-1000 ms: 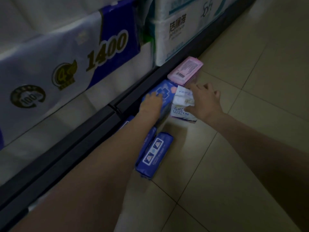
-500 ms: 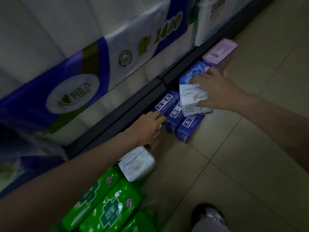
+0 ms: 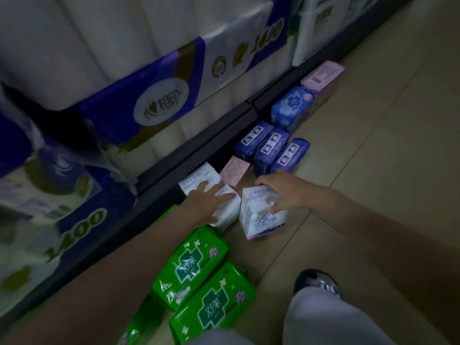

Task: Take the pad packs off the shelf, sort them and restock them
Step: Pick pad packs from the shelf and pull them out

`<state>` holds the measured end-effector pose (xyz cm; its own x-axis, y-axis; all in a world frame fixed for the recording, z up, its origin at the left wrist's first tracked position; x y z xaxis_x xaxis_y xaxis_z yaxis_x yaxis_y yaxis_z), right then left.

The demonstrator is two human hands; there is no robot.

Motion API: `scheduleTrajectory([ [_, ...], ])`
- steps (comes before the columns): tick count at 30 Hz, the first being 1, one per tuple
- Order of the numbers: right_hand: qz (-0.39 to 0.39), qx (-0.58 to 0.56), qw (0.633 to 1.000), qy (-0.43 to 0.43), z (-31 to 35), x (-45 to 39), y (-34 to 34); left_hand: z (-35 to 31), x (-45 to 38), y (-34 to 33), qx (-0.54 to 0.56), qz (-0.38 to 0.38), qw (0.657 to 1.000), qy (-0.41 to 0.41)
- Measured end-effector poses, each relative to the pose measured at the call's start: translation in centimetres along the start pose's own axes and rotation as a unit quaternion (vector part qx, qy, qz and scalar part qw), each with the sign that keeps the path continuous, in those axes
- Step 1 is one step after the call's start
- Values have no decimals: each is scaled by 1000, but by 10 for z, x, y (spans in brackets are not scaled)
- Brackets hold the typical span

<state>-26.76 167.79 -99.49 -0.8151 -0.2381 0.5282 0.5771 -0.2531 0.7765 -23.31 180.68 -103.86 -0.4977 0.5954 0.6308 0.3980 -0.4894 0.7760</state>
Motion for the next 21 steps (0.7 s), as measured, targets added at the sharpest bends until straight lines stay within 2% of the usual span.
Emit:
scheduleTrajectory([
  [3,-4,112,992,50,34,-8,-13,8,-2,1,14,-17,999,25],
  [5,-12,213,970,116,64,-14,-33,11,-7,-1,33,-1,999,34],
  [7,-41,268,946,176,86,-17,-51,14,-10,-2,50,11,998,46],
  [10,-38,262,952,156,83,-25,-53,15,-10,-2,56,16,997,49],
  [12,-5,236,964,121,69,-25,-48,12,-9,-4,59,36,997,44],
  [15,1,244,966,86,57,-15,-22,7,2,15,4,38,999,37],
  [16,-14,236,969,77,56,-8,-4,5,11,34,-11,14,999,36],
  [18,-101,207,971,59,57,11,52,2,38,88,-46,-66,996,33],
  [19,-161,192,966,57,62,25,88,-2,58,125,-59,-149,987,16],
  [21,-293,164,939,68,75,58,167,-9,110,204,-56,-316,947,-32],
])
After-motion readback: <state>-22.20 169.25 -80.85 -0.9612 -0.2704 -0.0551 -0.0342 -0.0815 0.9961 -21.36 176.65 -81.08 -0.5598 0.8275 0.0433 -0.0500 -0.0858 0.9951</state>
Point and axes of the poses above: each hand's wrist, its own x-axis away from the middle knuckle, its own y-axis out of the back of the hand, z = x × y, the point moved 10 cm from there along -x, towards the middle knuckle, and after that the axes turned 7 degrees about z, right-handed, at the moved point
